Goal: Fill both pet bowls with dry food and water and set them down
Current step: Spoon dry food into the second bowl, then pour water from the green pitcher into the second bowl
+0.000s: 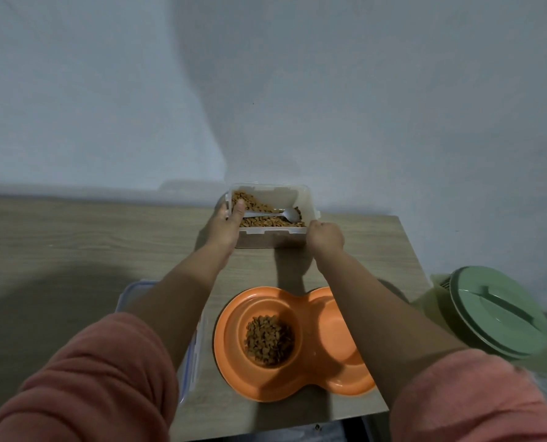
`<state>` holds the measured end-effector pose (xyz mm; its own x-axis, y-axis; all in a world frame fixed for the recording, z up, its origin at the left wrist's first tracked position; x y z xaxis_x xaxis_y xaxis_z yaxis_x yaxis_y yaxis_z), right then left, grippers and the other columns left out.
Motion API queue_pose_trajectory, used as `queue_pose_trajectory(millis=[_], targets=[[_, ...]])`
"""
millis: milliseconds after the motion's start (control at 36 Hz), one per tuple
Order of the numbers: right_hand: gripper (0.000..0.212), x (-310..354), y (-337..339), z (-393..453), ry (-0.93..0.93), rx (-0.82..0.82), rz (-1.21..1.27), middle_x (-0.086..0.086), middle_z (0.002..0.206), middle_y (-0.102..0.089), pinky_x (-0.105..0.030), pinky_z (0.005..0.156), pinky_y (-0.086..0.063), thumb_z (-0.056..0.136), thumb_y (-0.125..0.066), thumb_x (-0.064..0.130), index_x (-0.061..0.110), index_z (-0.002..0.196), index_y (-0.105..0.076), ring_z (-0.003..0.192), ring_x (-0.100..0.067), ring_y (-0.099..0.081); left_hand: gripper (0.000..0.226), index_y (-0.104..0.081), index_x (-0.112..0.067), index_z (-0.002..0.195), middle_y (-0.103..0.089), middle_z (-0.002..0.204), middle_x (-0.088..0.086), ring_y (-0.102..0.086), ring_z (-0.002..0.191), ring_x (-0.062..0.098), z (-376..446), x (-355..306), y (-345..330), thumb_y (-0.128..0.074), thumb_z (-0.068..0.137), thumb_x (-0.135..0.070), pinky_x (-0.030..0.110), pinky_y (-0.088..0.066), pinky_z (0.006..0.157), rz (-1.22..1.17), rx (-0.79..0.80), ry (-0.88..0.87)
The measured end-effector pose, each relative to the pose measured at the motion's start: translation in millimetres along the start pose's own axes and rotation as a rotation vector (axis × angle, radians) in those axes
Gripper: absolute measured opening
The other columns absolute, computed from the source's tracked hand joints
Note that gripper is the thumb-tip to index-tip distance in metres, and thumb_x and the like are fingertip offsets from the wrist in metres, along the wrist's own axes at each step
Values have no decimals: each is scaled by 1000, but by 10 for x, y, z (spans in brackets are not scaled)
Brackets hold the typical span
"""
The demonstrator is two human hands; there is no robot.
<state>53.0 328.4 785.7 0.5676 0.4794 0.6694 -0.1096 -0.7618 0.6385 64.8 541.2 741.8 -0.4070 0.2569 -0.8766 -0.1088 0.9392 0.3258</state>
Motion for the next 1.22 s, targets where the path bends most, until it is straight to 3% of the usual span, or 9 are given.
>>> queue_pose_trajectory(millis=[194,306,361,528,639,722,1000,1111,1222], targets=[[51,18,168,-287,39,-73,38,-22,129,-55,-38,99,-41,100,-32,33,-5,127,-52,122,-37,-50,76,-30,-41,146,-49,144,6,-47,128,36,-374,-108,162,-15,83,-80,53,-41,103,99,-35,-32],[38,112,381,-523,122,-108,28,-23,110,-55,-33,88,-38,96,-37,26,-3,108,-57,107,-33,-51,76,-50,-33,134,-61,129,6,-56,115,34,-575,-128,257,-6,88,-74,43,-44,92,121,-103,-8],[34,145,527,-655,160,-122,31,-23,110,-54,-33,88,-38,94,-38,25,-1,107,-57,105,-31,-51,75,-54,-31,130,-63,126,7,-57,113,34,-720,-163,288,-5,90,-71,45,-44,96,125,-124,-6],[45,164,1054,-1076,345,-194,-63,-15,138,-53,-31,102,-38,96,-41,25,4,135,-50,128,-29,-47,52,-52,-8,133,-54,135,17,-49,124,34,-1243,-177,290,-25,104,-40,38,-38,99,-7,-141,-17],[44,3,1360,-1244,435,-217,-103,-15,133,-54,-30,88,-43,95,-43,23,5,134,-51,118,-29,-54,43,-53,-8,135,-54,138,14,-48,127,32,-1569,-72,280,-34,102,-30,35,-38,101,-25,-189,-33],[43,-191,1528,-1301,457,-212,-166,-15,131,-54,-31,86,-44,93,-44,24,6,131,-53,114,-31,-56,42,-54,-8,134,-55,137,14,-48,126,33,-1803,44,246,-37,102,-29,35,-39,100,-25,-243,-16],[37,-709,2015,-1490,674,-212,-305,-12,136,-47,-33,95,-43,93,-46,19,5,126,-57,118,-28,-53,41,-53,-25,131,-60,131,5,-55,116,30,-2678,536,-225,-34,98,-40,45,-42,103,39,-340,122],[38,-880,2175,-1516,714,-253,-328,-12,134,-48,-34,100,-40,91,-47,20,5,125,-58,123,-27,-47,40,-50,-15,136,-55,138,9,-49,126,32,-2928,640,-505,-39,99,-26,38,-36,105,40,-314,132],[42,-1125,2365,-1474,625,-369,-432,-10,135,-45,-40,102,-31,88,-49,28,14,127,-54,130,-27,-34,41,-47,-6,137,-53,139,14,-47,129,32,-3073,733,-706,-43,99,-20,35,-35,105,92,-280,123]])
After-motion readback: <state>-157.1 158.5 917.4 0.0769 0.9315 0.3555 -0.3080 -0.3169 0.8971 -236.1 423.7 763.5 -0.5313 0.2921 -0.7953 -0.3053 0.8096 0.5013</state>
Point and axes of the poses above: each hand's wrist, its own z-axis towards the middle knuckle, its own y-axis out of the back of the hand, x = y × z, the point moved 7 cm from there along z, towards the middle knuckle
